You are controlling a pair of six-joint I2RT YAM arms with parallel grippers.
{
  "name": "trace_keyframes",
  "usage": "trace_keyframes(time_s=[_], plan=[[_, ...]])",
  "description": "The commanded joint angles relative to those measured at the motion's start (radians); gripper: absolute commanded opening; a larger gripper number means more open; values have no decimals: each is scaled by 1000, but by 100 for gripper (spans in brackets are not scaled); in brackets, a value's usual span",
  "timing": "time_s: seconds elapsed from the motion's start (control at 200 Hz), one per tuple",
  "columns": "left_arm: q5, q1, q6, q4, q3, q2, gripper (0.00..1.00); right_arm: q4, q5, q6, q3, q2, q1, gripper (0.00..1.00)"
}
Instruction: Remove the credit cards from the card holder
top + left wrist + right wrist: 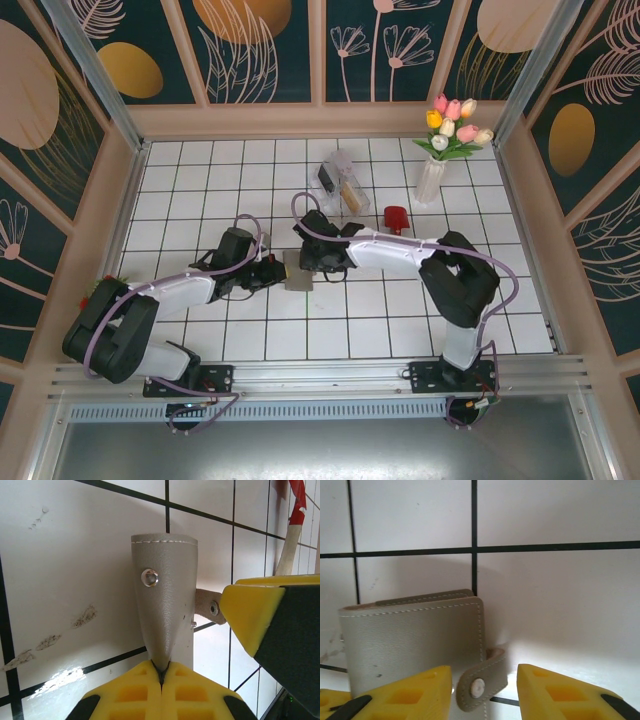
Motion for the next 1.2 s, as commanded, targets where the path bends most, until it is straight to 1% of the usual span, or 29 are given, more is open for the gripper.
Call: trace_keyframes(time_s=[0.0,0.185,0.32,0.42,0.46,0.53,0.555,0.58,0.595,0.621,0.711,0.856,0.906,0.941,0.981,1.041,1.086,1.096,1.196], plan=[[7,0,35,-50,20,-1,0,-101,43,-31,39,26,5,39],[-14,1,46,-74,26,0,0,-115,61,-23,47,36,4,30],[-17,0,40,-77,27,4,0,-103,41,-42,63,58,4,23],[-5,0,37,-88,35,5,0,-75,17,-52,54,60,1,21],[-10,1,36,-94,40,2,7,-63,6,-53,50,62,-3,21],[-20,1,42,-113,51,1,19,-52,0,-53,43,60,-7,17],[-22,1,54,-127,60,4,25,-50,1,-52,42,58,-7,11],[-26,0,64,-145,74,6,35,-50,7,-49,38,55,-9,3],[-32,0,70,-159,82,9,40,-51,11,-43,37,51,-10,0],[-49,3,81,-190,100,13,47,-51,21,-38,32,41,-9,0],[-109,5,115,-277,155,10,57,-34,42,-47,4,-24,-7,0],[-150,18,105,-311,190,-22,78,-71,41,-104,-5,-110,-7,0],[-169,20,106,-321,198,-38,90,-74,18,-124,-10,-137,-8,0],[-187,19,104,-328,201,-53,95,-77,2,-139,-12,-154,-8,0],[-203,22,101,-332,203,-75,98,-79,-18,-151,-9,-171,-10,0],[-225,25,87,-333,198,-111,99,-74,-51,-166,-8,-195,-12,0],[-243,31,76,-336,191,-134,98,-65,-54,-173,-3,-209,-14,0],[-246,32,73,-336,190,-139,98,-63,-74,-173,-2,-211,-14,0],[-274,54,28,-307,134,-172,98,-33,-136,-157,8,-219,-11,0]])
